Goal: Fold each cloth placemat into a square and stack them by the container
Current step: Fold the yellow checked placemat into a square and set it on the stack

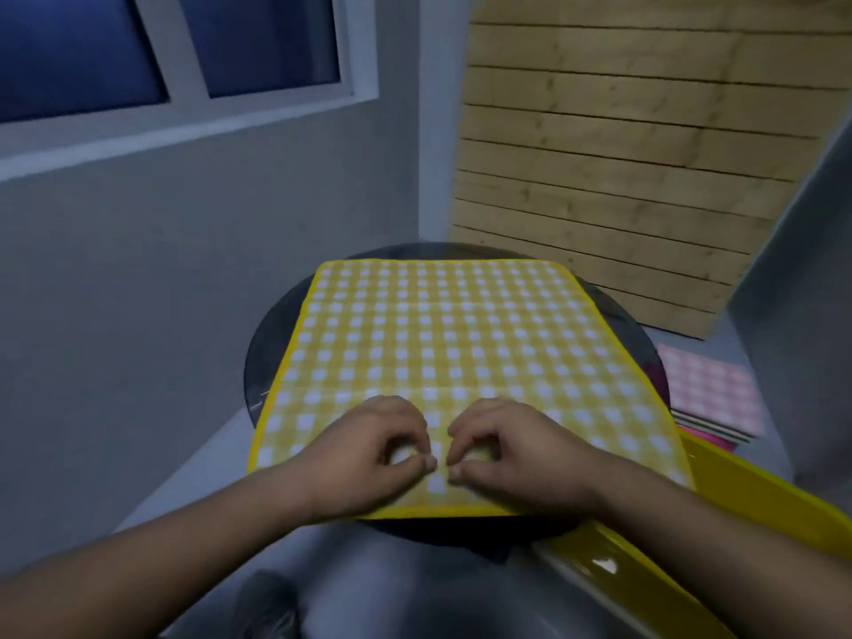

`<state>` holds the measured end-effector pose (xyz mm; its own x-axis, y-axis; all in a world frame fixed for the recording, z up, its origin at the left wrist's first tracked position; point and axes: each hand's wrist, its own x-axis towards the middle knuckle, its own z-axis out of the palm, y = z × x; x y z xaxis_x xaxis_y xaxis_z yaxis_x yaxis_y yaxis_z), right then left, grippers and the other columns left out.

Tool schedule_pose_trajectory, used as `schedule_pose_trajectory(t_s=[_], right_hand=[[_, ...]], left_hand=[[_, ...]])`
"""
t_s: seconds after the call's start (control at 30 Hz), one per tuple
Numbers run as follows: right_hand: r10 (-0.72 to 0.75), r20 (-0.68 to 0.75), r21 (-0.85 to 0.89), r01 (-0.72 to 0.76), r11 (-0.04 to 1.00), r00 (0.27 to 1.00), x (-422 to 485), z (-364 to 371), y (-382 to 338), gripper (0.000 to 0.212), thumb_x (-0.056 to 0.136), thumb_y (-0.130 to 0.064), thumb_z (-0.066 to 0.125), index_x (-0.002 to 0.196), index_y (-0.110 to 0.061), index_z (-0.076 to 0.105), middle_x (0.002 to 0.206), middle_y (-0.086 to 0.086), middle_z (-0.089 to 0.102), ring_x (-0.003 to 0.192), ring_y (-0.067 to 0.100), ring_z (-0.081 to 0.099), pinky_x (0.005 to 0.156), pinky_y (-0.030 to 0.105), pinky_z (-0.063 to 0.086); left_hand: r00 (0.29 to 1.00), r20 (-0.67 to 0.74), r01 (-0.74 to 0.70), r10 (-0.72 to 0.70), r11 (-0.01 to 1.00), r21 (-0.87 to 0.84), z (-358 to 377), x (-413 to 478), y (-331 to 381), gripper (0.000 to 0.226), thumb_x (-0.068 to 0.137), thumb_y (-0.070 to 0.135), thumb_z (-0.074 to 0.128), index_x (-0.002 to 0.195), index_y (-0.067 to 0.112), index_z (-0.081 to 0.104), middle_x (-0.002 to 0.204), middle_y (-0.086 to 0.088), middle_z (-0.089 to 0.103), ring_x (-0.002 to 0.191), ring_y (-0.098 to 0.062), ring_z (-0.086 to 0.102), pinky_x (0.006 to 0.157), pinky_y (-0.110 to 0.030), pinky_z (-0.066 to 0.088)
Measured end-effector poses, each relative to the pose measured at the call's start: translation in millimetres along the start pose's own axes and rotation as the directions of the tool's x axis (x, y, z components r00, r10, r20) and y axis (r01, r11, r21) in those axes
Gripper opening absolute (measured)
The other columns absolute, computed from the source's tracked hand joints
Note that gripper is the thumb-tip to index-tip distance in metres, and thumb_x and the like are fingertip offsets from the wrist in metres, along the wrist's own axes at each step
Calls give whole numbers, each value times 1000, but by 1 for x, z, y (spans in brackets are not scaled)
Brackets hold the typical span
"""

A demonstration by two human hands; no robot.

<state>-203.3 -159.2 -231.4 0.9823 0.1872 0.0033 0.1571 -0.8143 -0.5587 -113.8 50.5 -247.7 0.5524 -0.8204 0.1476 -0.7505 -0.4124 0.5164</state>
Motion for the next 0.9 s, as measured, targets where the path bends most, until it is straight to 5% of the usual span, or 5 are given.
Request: schedule_pose_trajectory(t_s=[0.1, 0.23, 0.53, 0.73, 0.9], right_hand=[[-6, 66, -38, 8, 999, 998, -10, 12, 1, 23, 76, -53, 75, 94, -39, 72, 127, -22, 52, 124, -7, 37, 104, 14, 30], [-8, 44, -24, 9, 1000, 999, -15, 22, 3, 25, 73, -53, 78, 93, -40, 71, 133, -23, 45, 130, -5, 30, 107, 19, 30], [60, -17, 62, -59, 996, 998, -18, 36, -2, 7, 79, -43, 76, 78, -38, 72, 131, -21, 43, 130, 0, 30, 111, 33, 29], [116, -15, 125, -113, 986, 993, -17, 35, -7, 9, 84, -39, 73, 76, -35, 71, 130, -21, 45, 130, -2, 31, 109, 25, 26], [172, -52, 277, -151, 949, 984, -7, 20, -15, 12, 82, -29, 77, 72, -34, 72, 117, -14, 60, 112, -9, 52, 99, 16, 38]], left_hand=[[999, 45, -4, 5, 1000, -24, 12, -17, -11, 33, 83, 58, 69, 109, 38, 68, 135, 20, 48, 129, 7, 36, 107, -13, 30], [996, 85, -10, 16, 998, -66, 14, -27, -17, 43, 77, 61, 73, 115, 44, 65, 146, 23, 38, 138, 7, 25, 112, -17, 27], [993, 107, 60, -41, 982, -181, 11, -22, -13, 25, 68, 45, 87, 87, 37, 74, 138, 23, 46, 133, 10, 30, 108, -13, 27], [985, 148, 121, -87, 964, -236, 1, -20, -2, 17, 70, 41, 88, 80, 34, 77, 130, 24, 55, 128, 10, 40, 104, -12, 32], [988, 124, 129, -89, 920, -370, -13, -11, 10, 13, 72, 25, 89, 77, 19, 79, 100, 8, 73, 99, -5, 66, 90, -20, 48]])
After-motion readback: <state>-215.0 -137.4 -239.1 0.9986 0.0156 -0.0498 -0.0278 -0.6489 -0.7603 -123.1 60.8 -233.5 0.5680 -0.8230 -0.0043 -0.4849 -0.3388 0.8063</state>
